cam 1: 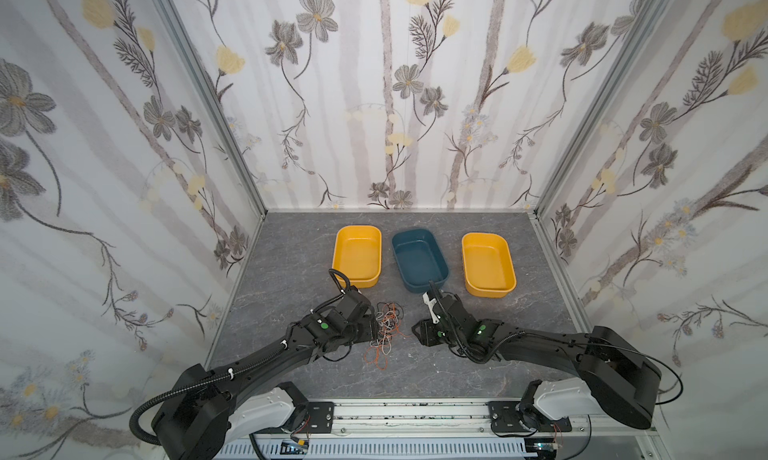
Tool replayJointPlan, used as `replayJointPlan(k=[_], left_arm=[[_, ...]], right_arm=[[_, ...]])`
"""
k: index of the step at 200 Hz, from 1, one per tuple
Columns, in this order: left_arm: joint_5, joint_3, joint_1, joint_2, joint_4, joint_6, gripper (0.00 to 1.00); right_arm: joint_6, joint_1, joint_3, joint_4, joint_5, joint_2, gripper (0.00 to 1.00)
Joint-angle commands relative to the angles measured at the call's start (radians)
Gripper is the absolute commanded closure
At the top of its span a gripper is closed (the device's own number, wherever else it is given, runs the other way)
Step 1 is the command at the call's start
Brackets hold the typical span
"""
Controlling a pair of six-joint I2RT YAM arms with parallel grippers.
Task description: Untangle the cables
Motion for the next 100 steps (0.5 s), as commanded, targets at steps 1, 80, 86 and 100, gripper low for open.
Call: replayJointPlan(k=[1, 80, 86, 100], left_arm=[[0.019, -0.009, 0.007, 0.035, 0.091, -0.016, 0.37], [0.049, -0.057, 0.021, 0.112, 0.231, -0.027, 0.4], [0.049, -0.06, 0.023, 0.113, 0.239, -0.028, 0.41], [0.049, -0.072, 0.023, 0.112, 0.267, -0.035, 0.42]], right_arm=[[0.073, -0.006, -0.019, 0.077, -0.023, 0.014, 0.45], [0.182, -0.085, -0.077, 0.379, -0.18, 0.118, 0.55], [0.184, -0.088, -0.071, 0.388, -0.198, 0.13, 0.56], [0.188, -0.087, -0.05, 0.393, -0.226, 0.158, 0.57]])
